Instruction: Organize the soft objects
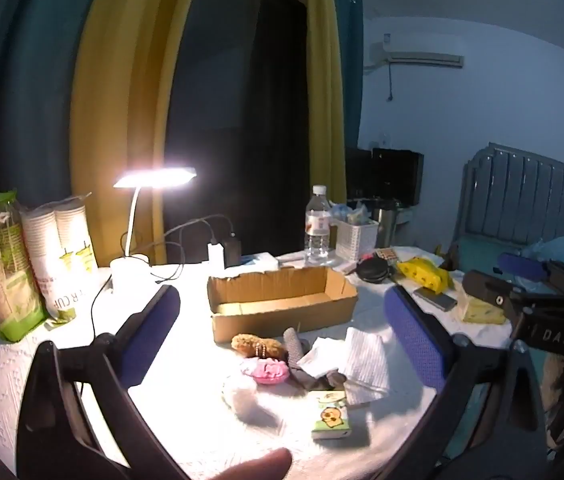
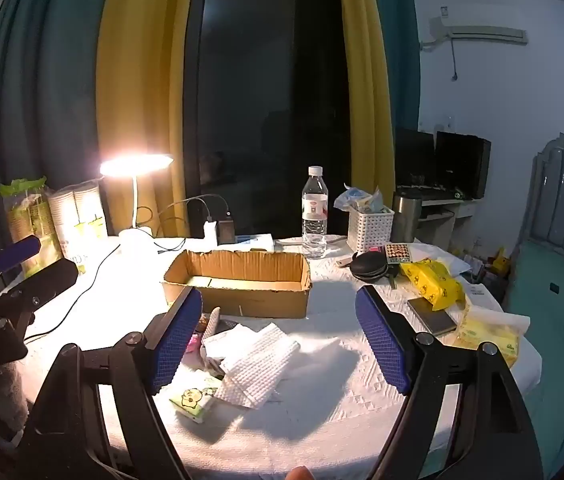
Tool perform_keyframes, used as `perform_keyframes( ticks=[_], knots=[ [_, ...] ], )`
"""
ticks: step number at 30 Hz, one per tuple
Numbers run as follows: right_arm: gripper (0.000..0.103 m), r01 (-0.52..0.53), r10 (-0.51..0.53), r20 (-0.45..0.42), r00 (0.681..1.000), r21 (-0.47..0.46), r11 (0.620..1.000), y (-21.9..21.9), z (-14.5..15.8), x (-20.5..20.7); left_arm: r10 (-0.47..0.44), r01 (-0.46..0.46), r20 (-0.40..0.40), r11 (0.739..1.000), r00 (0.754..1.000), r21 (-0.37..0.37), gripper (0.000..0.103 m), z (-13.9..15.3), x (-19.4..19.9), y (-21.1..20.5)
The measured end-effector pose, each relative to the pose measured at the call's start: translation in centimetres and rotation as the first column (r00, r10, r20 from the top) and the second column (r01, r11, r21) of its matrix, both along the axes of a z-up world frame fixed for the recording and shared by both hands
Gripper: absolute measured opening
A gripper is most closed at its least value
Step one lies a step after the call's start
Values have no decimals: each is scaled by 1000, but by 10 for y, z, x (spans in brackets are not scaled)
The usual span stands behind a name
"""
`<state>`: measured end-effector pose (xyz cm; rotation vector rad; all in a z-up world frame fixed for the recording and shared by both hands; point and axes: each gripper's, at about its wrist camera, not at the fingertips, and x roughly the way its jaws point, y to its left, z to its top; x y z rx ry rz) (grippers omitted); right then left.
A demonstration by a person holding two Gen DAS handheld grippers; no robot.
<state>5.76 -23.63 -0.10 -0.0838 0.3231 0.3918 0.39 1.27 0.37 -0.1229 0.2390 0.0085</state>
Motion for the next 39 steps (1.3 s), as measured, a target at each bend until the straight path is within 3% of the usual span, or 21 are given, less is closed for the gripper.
perform_keyframes(
  ticks=[8,39],
  knots=[
    [82,1,0,-20,1000,46,999,-2,0,-1,3,-3,5,999,1000,42,102,3,-13,-8],
    [82,-2,4,-33,999,55,998,1,1,-4,-4,4,-3,1000,1000,27,102,4,-15,-4]
  ],
)
